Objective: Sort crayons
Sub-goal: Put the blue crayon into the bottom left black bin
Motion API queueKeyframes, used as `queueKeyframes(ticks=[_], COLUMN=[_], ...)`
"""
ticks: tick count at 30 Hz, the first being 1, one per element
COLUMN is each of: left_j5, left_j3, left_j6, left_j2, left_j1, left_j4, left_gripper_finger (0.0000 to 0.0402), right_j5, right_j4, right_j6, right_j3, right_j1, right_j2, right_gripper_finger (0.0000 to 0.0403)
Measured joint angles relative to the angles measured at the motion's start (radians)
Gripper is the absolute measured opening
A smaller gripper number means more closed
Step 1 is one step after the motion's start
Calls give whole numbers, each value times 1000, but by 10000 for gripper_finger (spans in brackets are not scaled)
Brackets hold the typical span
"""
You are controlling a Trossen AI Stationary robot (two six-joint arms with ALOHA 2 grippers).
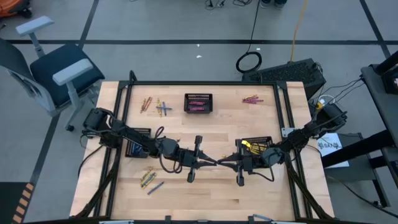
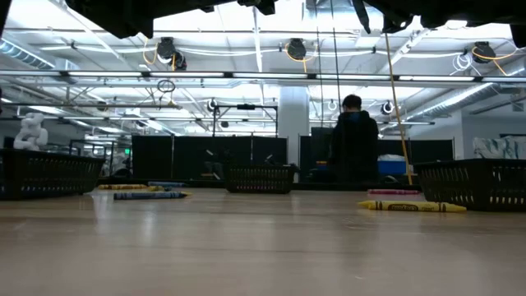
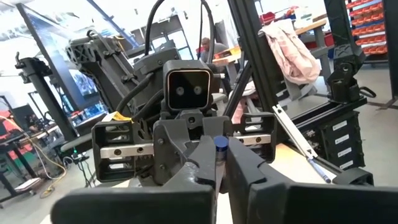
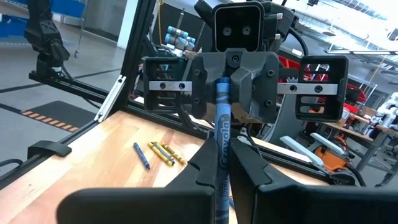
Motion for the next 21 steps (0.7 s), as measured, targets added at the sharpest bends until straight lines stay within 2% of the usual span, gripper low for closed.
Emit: queueKeyframes(ticks=[9,16,21], left_j5=[0,-1,-73], left_j3=[0,0,-1], left_j6=[-1,-3,17], left_j2=[0,0,0], left_j1=[0,-3,-23], left_j4=[-22,-54,-103], left_gripper_finger=[2,1,0], right_j5=[0,2,43], right_j4=[-25,-28,-35], right_j6=[4,24,-10], right_j3=[0,0,0], right_j1=[0,0,8], right_j2=[0,0,-31], right_gripper_finger=[16,76,115])
